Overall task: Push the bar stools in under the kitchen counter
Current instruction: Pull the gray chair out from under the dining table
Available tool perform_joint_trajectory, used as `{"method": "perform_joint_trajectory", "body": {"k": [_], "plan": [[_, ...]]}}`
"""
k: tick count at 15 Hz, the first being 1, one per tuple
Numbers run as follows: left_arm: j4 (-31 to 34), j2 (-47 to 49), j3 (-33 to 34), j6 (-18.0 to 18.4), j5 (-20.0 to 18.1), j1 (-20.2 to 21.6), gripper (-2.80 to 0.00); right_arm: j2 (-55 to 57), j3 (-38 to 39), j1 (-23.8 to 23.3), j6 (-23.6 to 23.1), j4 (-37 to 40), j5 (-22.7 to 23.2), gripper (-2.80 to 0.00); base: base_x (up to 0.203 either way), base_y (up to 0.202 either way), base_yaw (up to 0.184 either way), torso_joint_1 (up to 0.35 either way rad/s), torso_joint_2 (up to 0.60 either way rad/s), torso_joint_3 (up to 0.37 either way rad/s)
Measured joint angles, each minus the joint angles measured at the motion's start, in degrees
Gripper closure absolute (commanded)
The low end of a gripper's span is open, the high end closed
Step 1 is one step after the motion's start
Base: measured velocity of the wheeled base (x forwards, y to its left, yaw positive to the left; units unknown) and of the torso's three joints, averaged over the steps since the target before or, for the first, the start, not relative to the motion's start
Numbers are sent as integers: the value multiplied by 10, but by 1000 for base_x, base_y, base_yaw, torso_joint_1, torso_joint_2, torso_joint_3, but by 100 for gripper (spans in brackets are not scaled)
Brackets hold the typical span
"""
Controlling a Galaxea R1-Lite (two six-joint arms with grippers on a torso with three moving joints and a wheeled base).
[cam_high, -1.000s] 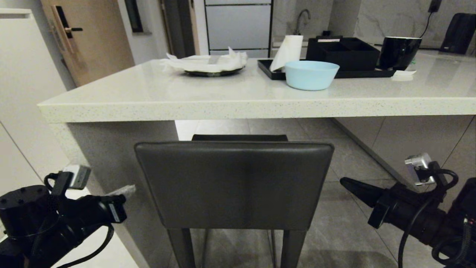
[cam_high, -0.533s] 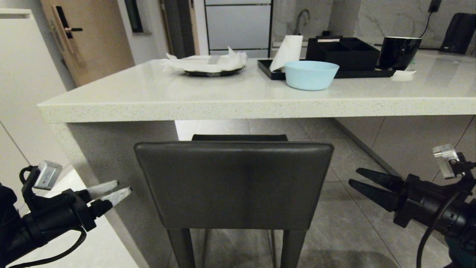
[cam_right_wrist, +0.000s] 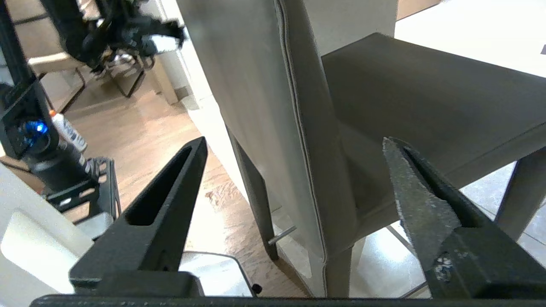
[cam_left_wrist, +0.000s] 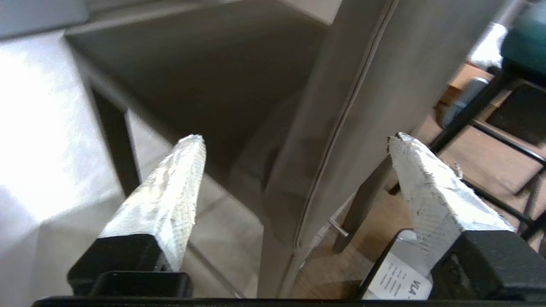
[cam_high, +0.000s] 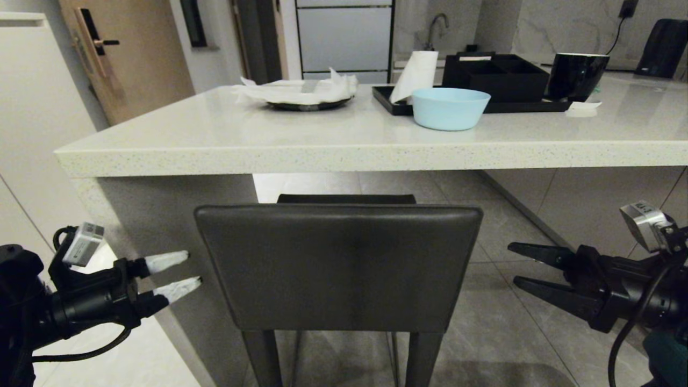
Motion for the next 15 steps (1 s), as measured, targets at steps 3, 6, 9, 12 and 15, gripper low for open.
{"method": "perform_joint_trajectory", "body": {"k": [3,6,9,12,15], "plan": [[0,12,-34,0,-26,-8,-280,20,-21,25,-10,0,-1,-280,0,0,0,0,0,0],[0,20,-47,0,-26,-29,-280,41,-43,66,-11,0,-6,-280,0,0,0,0,0,0],[0,24,-44,0,-26,-39,-280,72,-75,104,-11,0,-18,-280,0,0,0,0,0,0],[0,17,-23,0,-27,-45,-280,101,-96,142,-11,0,-39,-280,0,0,0,0,0,0],[0,10,-15,0,-26,-60,-280,119,-106,160,-11,0,-54,-280,0,0,0,0,0,0]]}}
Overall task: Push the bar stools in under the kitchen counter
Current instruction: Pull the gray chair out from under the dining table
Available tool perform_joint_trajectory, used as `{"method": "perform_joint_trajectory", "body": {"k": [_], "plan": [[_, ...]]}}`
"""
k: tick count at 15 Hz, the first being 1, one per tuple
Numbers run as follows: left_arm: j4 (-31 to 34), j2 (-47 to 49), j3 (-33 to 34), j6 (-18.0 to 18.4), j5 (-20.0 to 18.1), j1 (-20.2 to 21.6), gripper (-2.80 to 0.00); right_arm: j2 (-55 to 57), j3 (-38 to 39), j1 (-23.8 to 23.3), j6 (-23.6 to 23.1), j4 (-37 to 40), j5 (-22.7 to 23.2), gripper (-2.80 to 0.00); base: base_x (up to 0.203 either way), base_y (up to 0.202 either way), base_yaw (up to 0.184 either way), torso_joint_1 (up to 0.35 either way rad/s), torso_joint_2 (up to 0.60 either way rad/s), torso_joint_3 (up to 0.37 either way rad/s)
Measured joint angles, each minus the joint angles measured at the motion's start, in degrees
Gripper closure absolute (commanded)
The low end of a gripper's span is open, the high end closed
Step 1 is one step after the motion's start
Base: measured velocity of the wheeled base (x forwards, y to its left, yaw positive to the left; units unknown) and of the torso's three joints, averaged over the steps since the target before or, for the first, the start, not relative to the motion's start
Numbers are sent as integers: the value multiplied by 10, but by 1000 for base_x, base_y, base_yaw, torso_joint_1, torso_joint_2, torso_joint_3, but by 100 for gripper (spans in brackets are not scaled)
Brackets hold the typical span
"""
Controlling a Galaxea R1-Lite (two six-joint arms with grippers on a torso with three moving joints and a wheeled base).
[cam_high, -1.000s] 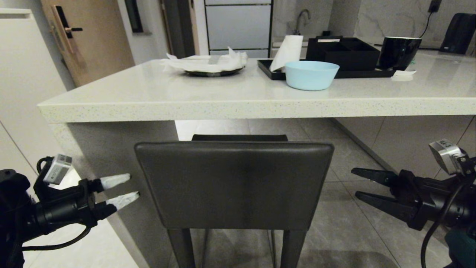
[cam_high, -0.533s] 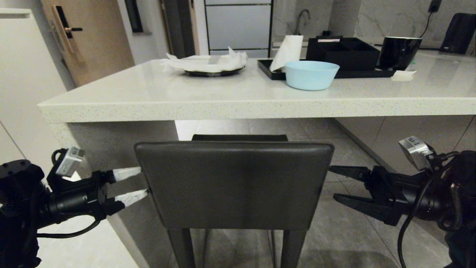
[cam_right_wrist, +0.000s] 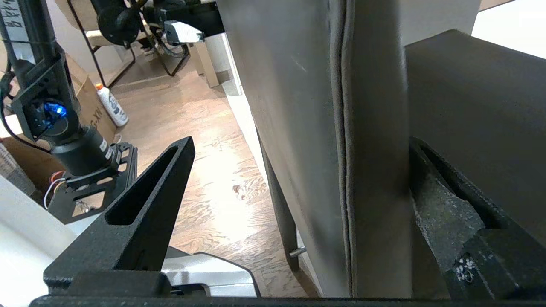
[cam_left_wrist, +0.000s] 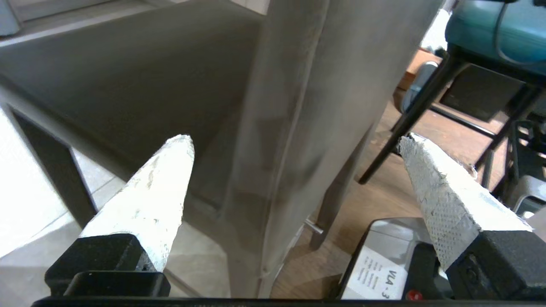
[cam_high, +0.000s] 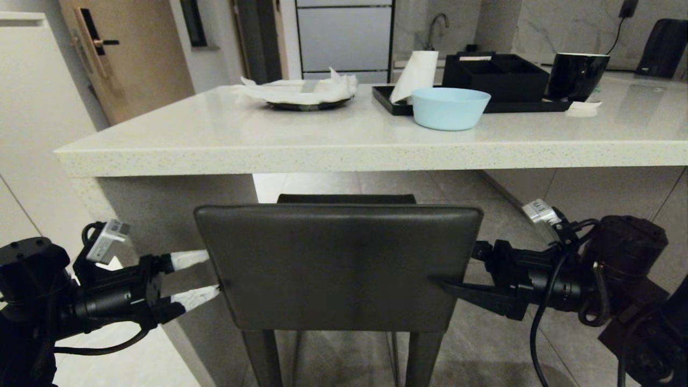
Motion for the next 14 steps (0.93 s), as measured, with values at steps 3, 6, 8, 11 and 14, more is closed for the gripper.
{"method": "perform_joint_trajectory", "body": {"k": [3,6,8,11,14], "plan": [[0,-8,-2,-3,13,-35,-280,15,-10,13,0,0,-26,-280,0,0,0,0,0,0],[0,-6,-18,-6,99,-81,-280,27,-21,27,0,0,-89,-280,0,0,0,0,0,0],[0,5,-25,-6,165,-106,-280,33,-22,40,-1,1,-128,-280,0,0,0,0,0,0],[-1,10,-20,-6,196,-116,-280,39,-19,53,-7,0,-185,-280,0,0,0,0,0,0],[0,7,-5,-3,203,-123,-280,43,-15,66,-17,1,-192,-280,0,0,0,0,0,0]]}}
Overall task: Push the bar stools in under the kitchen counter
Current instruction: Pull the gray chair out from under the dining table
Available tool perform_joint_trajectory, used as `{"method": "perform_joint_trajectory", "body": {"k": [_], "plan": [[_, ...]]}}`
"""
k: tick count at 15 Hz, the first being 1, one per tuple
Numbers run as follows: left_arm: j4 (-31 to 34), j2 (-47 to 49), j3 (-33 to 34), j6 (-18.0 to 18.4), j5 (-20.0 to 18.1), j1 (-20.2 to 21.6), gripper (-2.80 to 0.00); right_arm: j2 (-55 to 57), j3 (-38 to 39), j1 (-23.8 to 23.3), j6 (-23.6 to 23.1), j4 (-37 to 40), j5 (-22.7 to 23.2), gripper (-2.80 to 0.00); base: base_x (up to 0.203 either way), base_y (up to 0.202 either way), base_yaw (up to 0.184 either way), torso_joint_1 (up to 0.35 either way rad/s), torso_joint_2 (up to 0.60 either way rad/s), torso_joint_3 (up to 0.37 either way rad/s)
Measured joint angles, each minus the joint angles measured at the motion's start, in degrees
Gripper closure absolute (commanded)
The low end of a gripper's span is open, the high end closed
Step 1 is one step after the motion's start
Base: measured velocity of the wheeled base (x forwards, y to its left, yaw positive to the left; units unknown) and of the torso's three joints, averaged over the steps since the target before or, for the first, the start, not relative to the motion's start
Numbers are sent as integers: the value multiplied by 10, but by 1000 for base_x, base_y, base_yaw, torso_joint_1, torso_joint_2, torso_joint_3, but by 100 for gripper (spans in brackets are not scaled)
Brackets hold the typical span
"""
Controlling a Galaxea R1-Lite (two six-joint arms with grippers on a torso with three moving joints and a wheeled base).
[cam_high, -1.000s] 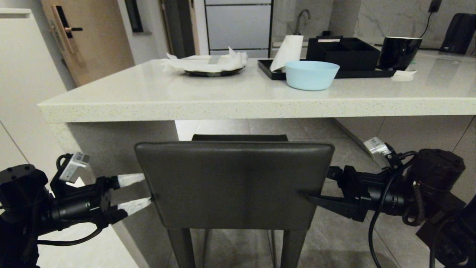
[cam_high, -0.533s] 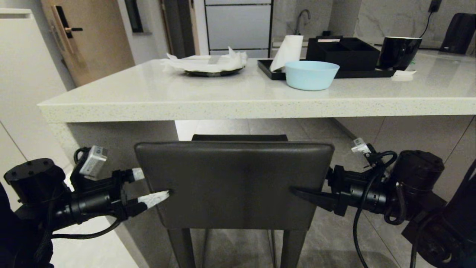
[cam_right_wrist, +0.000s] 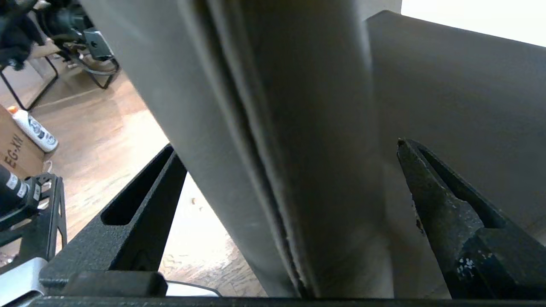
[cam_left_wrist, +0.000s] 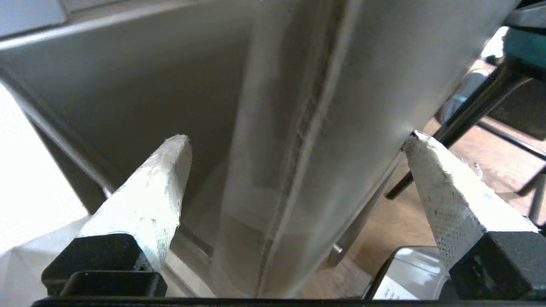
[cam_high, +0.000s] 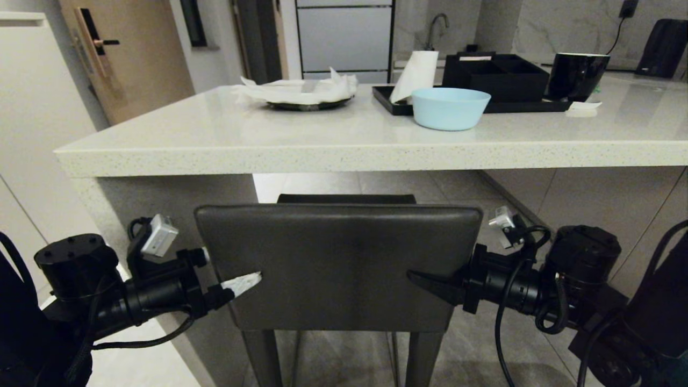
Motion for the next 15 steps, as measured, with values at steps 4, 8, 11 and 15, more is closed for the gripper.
{"method": "perform_joint_trajectory", "body": {"k": [4,8,11,15], "plan": [[-3,12,8,15,97,-16,-280,3,1,5,-1,-1,-2,-280,0,0,0,0,0,0],[1,21,8,21,117,-45,-280,3,2,5,-2,0,-4,-280,-73,0,0,7,-1,-1],[0,21,9,20,119,-53,-280,4,3,5,-2,0,-3,-280,-194,0,0,4,2,2],[0,20,11,20,115,-56,-280,4,4,5,-4,-1,-5,-280,-195,0,-2,2,2,1]]}}
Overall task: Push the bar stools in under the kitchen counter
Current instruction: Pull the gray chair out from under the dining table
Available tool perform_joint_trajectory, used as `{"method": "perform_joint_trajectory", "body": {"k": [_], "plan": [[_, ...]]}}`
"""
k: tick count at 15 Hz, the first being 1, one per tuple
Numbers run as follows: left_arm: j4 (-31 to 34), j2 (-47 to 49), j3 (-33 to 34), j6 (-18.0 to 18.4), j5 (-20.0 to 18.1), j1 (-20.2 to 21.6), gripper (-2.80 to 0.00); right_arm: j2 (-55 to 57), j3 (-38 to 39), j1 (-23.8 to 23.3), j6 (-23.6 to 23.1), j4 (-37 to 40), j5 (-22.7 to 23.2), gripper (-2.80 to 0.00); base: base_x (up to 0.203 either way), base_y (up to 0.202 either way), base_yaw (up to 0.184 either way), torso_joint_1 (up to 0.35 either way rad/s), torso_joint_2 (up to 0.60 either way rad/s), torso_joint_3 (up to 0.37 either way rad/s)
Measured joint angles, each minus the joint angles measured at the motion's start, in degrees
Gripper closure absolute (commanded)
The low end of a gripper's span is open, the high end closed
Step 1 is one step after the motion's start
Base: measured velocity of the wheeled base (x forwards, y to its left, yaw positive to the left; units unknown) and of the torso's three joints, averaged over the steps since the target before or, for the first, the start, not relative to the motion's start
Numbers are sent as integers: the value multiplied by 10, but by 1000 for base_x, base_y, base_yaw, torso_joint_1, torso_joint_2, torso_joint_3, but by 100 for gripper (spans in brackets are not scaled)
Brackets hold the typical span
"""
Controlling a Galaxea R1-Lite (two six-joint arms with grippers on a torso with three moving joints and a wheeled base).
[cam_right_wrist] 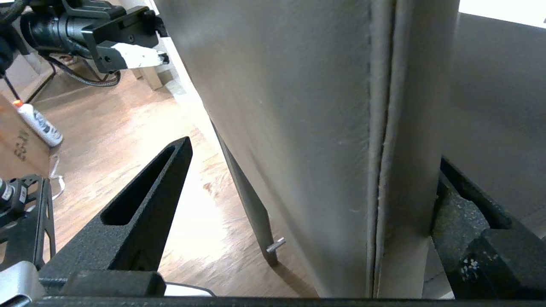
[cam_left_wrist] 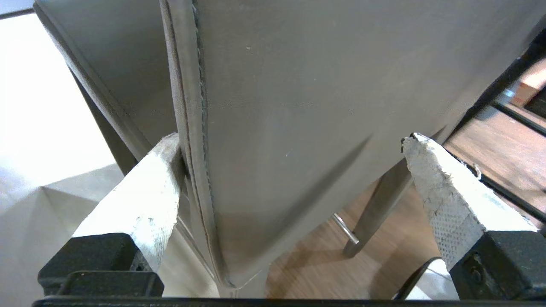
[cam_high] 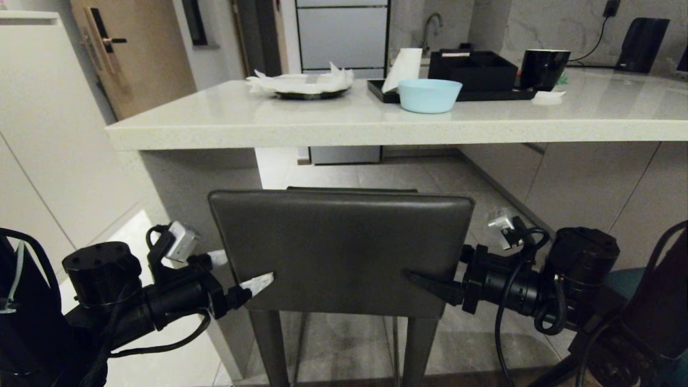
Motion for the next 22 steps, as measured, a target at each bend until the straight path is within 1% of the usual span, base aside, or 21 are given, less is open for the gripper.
{"method": "perform_joint_trajectory", "body": {"k": [7,13,17,18,20,22], "plan": [[2,-8,0,0,-1,-4,-280,0,0,2,0,0,1,-280,-196,0,-2,1,1,3],[-1,-11,13,2,1,-3,-280,0,0,5,2,1,1,-280,-196,0,-1,3,4,3],[-1,-12,21,6,13,-3,-280,-3,6,5,1,0,-4,-280,-174,0,-2,0,3,1],[0,-12,21,10,24,-7,-280,-3,7,5,1,1,-8,-280,0,0,0,0,0,0],[0,-11,20,16,58,-18,-280,-5,10,4,1,1,-8,-280,0,0,0,0,0,0],[0,-11,19,14,63,-21,-280,-7,13,3,1,0,-9,-280,0,0,0,0,0,0]]}}
